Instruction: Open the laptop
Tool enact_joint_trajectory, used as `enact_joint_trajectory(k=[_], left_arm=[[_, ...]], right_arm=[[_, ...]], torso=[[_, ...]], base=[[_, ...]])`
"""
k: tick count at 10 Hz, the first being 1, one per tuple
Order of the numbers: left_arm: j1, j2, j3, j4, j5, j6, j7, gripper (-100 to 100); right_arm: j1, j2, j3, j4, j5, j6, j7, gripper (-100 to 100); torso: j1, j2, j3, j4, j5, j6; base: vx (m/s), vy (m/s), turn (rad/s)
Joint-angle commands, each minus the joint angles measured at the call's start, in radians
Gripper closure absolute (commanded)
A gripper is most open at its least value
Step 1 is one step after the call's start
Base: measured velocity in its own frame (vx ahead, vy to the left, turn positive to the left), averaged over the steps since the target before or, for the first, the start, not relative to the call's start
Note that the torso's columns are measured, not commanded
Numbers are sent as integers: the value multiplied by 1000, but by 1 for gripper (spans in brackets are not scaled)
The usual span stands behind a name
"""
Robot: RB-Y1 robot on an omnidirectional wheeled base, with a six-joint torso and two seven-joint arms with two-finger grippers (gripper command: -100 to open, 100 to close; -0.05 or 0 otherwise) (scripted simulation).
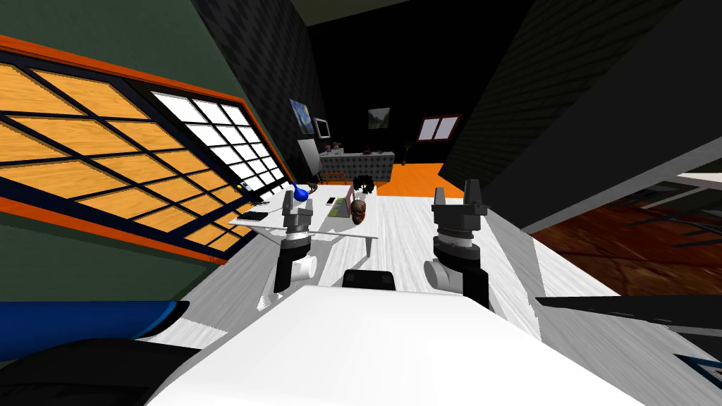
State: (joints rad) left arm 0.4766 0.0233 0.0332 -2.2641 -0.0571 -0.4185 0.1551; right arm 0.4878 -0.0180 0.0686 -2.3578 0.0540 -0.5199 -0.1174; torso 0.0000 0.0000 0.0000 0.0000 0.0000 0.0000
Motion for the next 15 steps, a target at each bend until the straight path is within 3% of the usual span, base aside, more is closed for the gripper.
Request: enact_joint_trajectory(k=[1, 9, 10, 12, 13, 15], left_arm=[[0, 0, 0, 0, 0, 0, 0, 0], [0, 0, 0, 0, 0, 0, 0, 0], [-4, 28, 6, 6, -1, 7, -1, -100], [-12, 65, 20, 19, -4, 22, -4, -100], [-25, 94, 40, 39, -9, 46, -9, -100], [-40, 114, 65, 64, -14, 75, -14, -100]], right_arm=[[0, 0, 0, 0, 0, 0, 0, 0], [0, 0, 0, 0, 0, 0, 0, 0], [0, 0, 0, 0, 0, 0, 0, 0], [0, 0, 0, 0, 0, 0, 0, 0], [0, 0, 0, 0, 0, 0, 0, 0], [0, 0, 0, 0, 0, 0, 0, 0]], torso=[[0, 40, -82, 41, 0, 0], [0, 618, -1234, 617, 0, 0], [0, 691, -1382, 691, 0, 0], [-1, 734, -1471, 734, 0, 0], [-1, 737, -1475, 737, 0, 0], [-2, 737, -1476, 738, -1, 0]], base=[[0, 0, 0], [0, 0, 0], [8, -10, -32], [6, -22, -45], [6, -48, -133], [23, -67, -100]])
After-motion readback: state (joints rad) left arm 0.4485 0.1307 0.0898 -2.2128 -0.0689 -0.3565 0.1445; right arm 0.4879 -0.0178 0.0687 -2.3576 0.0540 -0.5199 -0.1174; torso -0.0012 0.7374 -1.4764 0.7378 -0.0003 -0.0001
